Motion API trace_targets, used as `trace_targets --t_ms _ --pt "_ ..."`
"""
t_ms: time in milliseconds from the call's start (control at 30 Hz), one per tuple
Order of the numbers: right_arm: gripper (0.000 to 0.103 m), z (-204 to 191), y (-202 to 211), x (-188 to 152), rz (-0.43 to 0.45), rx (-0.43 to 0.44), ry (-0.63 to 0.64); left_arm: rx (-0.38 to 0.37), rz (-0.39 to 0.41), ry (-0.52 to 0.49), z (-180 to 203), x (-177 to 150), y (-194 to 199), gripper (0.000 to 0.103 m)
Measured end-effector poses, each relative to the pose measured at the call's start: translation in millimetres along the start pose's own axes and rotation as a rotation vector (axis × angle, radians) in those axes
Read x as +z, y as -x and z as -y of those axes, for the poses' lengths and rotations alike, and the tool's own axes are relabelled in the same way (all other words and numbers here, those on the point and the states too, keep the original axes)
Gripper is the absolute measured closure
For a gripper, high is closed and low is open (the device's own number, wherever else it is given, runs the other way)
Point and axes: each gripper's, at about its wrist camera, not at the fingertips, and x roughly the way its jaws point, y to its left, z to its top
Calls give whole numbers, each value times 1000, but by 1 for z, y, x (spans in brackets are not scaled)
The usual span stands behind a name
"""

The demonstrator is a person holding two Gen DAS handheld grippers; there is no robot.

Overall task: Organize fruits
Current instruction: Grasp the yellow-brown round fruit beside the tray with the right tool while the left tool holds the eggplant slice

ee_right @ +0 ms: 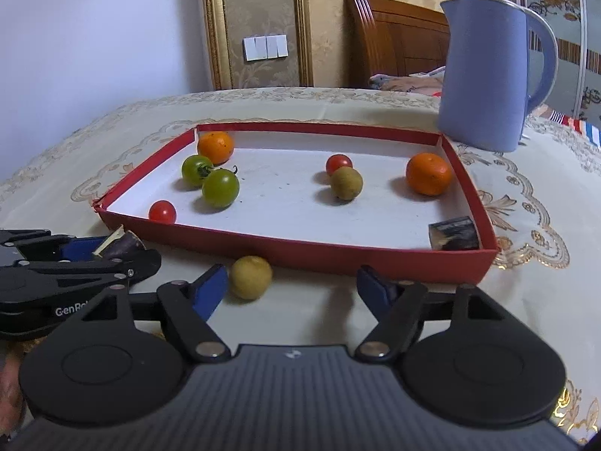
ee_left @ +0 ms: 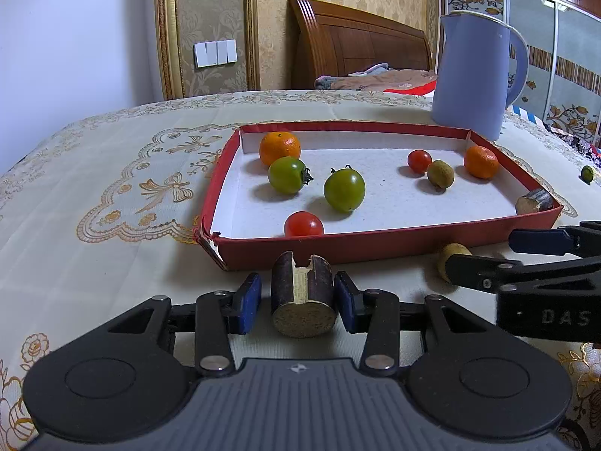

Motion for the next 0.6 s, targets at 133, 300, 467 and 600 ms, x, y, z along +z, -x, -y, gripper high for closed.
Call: trace_targets --t_ms 133,300,467,600 --pt "41 -6 -5 3 -15 7 9 -2 0 2 0 0 0 62" --pt "45 -8 -11 3 -40 -6 12 -2 0 3 0 0 0 62" --pt "60 -7 -10 1 -30 -32 2 0 0 1 -1 0 0 53" --pt "64 -3 -9 0 -20 -32 -22 17 -3 10 -2 0 0 39"
